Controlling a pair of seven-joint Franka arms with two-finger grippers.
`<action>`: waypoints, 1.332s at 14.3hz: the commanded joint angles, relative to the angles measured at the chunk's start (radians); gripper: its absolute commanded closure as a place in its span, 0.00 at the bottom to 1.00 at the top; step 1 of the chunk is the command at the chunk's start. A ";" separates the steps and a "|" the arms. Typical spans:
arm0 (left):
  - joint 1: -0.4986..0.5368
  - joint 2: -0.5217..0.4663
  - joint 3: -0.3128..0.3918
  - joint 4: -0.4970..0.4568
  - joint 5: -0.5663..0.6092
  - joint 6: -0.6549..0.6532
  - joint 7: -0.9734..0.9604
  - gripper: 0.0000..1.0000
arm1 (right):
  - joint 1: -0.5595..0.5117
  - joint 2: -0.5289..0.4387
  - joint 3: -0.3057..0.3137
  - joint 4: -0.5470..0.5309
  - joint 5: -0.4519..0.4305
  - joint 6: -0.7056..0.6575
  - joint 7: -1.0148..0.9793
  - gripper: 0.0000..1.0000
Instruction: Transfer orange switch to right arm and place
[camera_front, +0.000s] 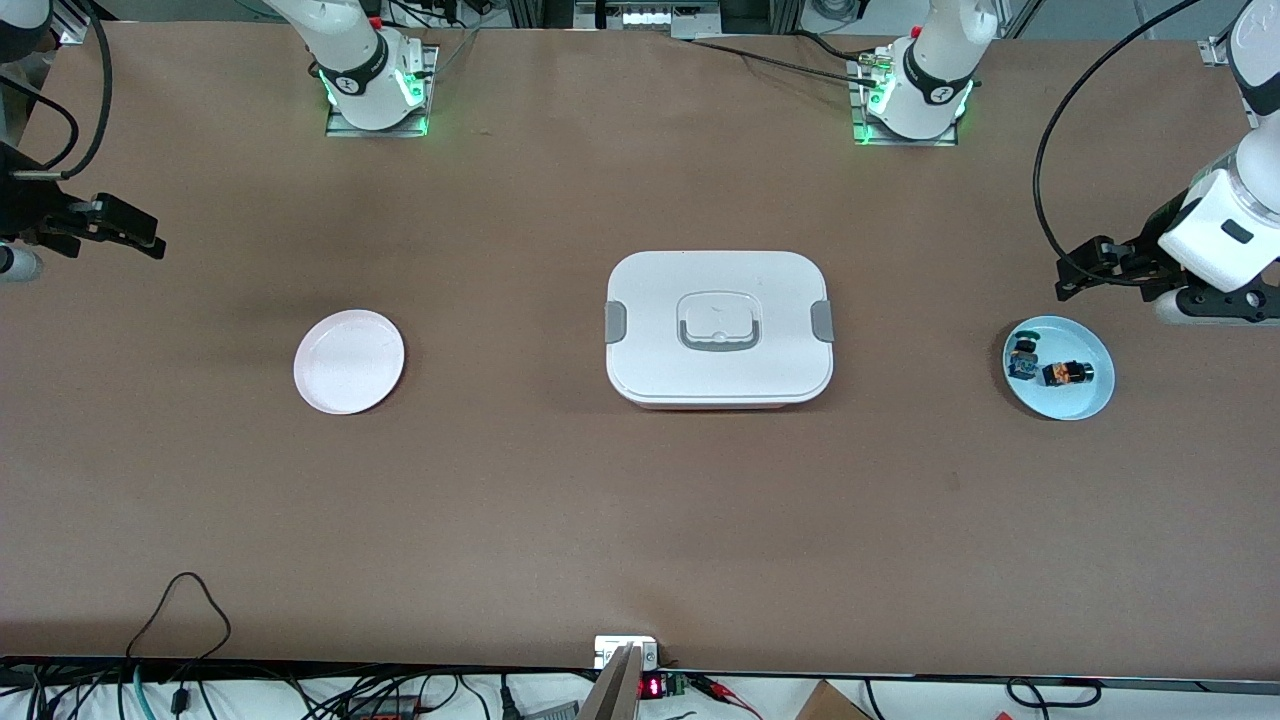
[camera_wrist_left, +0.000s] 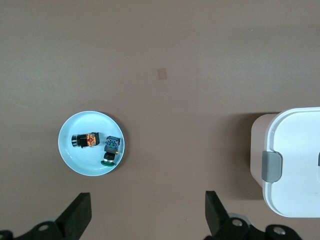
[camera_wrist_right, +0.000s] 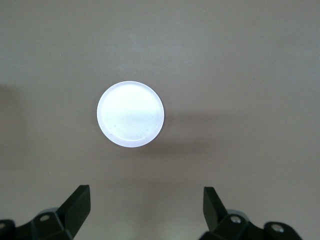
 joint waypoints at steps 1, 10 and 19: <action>0.009 0.009 -0.003 0.024 0.010 -0.030 0.007 0.00 | -0.001 -0.023 0.008 -0.016 -0.012 -0.004 0.005 0.00; 0.030 0.070 -0.005 0.044 0.010 -0.090 0.012 0.00 | -0.003 -0.023 0.009 -0.014 -0.012 -0.004 0.005 0.00; 0.159 0.251 -0.003 -0.017 0.096 0.073 0.073 0.00 | -0.001 -0.023 0.011 -0.016 -0.012 -0.006 0.005 0.00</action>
